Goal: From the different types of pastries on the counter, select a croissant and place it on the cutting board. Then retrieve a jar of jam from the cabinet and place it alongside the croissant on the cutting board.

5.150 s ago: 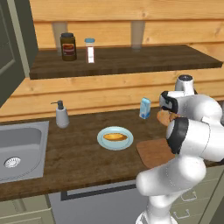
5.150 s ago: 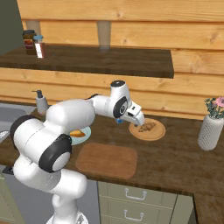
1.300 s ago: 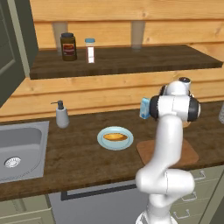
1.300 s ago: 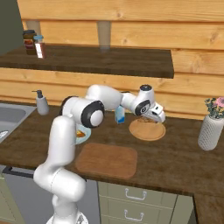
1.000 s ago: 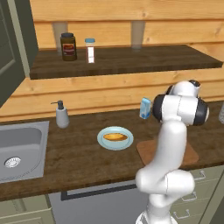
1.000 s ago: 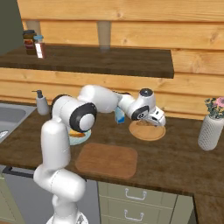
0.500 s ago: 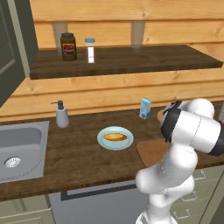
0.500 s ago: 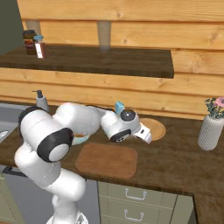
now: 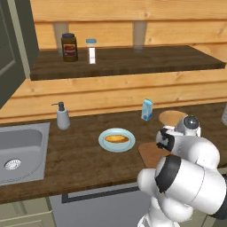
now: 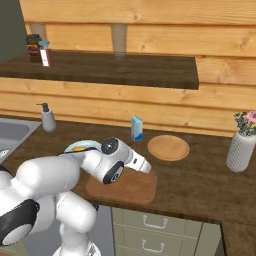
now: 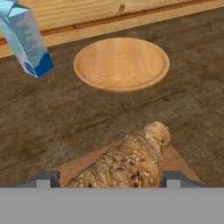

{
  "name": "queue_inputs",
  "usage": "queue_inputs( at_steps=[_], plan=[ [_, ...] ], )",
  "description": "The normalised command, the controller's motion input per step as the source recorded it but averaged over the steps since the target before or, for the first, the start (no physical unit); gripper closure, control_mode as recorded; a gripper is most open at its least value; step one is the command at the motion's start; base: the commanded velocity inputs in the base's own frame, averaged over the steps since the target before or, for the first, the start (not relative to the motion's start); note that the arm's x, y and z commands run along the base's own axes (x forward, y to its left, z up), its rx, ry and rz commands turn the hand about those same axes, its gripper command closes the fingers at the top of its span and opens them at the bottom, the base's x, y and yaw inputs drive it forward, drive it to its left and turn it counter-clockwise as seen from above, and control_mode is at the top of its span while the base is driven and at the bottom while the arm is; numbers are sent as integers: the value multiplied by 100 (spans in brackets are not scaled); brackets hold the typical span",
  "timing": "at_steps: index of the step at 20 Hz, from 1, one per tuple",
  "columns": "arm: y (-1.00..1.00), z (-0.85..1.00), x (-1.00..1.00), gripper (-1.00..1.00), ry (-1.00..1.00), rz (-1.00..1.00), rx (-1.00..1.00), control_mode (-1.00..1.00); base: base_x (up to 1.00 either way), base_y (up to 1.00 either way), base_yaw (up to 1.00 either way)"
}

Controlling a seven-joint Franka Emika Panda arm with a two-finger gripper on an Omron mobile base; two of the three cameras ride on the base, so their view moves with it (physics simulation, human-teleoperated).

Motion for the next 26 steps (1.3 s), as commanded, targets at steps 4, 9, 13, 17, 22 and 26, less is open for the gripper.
queue_inputs(
  at_steps=[4,9,13,17,22,26],
  plan=[
    [60,0,-10,100,6,0,-1,-100,0,0,0],
    [31,-32,-11,100,5,1,0,-100,0,0,0],
    [45,-51,-22,100,5,2,1,-100,0,0,0],
    [25,-35,-11,100,2,0,3,-100,0,0,0],
    [11,-42,-3,100,0,1,3,-100,0,0,0],
    [33,-72,-9,100,0,3,0,-100,0,0,0]
  ],
)
